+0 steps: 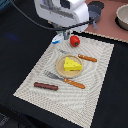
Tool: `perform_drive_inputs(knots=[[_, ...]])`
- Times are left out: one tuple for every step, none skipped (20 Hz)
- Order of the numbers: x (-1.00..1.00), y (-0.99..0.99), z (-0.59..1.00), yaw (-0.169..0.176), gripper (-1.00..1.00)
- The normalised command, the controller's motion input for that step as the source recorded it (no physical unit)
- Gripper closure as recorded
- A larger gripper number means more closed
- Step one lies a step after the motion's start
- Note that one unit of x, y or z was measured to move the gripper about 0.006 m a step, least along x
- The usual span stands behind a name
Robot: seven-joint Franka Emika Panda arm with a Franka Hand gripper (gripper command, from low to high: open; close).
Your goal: Interact with the objects in diverse but meaningful ways.
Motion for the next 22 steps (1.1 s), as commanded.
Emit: perform_drive_inputs(knots=[[0.53, 0.56, 0.29, -0.084, 1.00], [0.53, 0.61, 0.29, -0.069, 1.00], [0.55, 0.67, 0.28, -0.046, 1.00], [0.56, 0.69, 0.28, -0.038, 1.00], [0.57, 0.71, 0.28, -0.030, 1.00], [0.57, 0.73, 0.29, -0.025, 1.00], [0.60, 0.75, 0.29, -0.017, 1.00], [0.60, 0.75, 0.30, -0.014, 1.00], [0.61, 0.75, 0.30, -0.012, 1.00], [0.61, 0.76, 0.29, -0.010, 1.00], [0.61, 0.75, 0.28, -0.010, 1.00], [0.61, 0.75, 0.28, -0.007, 1.00], [0.62, 0.74, 0.27, -0.007, 1.00], [0.62, 0.73, 0.27, -0.007, 1.00], [0.63, 0.73, 0.28, -0.006, 1.00], [0.63, 0.73, 0.27, -0.007, 1.00], [0.63, 0.72, 0.27, -0.010, 1.00], [0.63, 0.72, 0.27, -0.010, 1.00], [0.63, 0.72, 0.27, -0.010, 1.00], [0.63, 0.72, 0.26, -0.010, 1.00], [0.63, 0.72, 0.26, -0.010, 1.00], [0.63, 0.71, 0.27, -0.010, 1.00]])
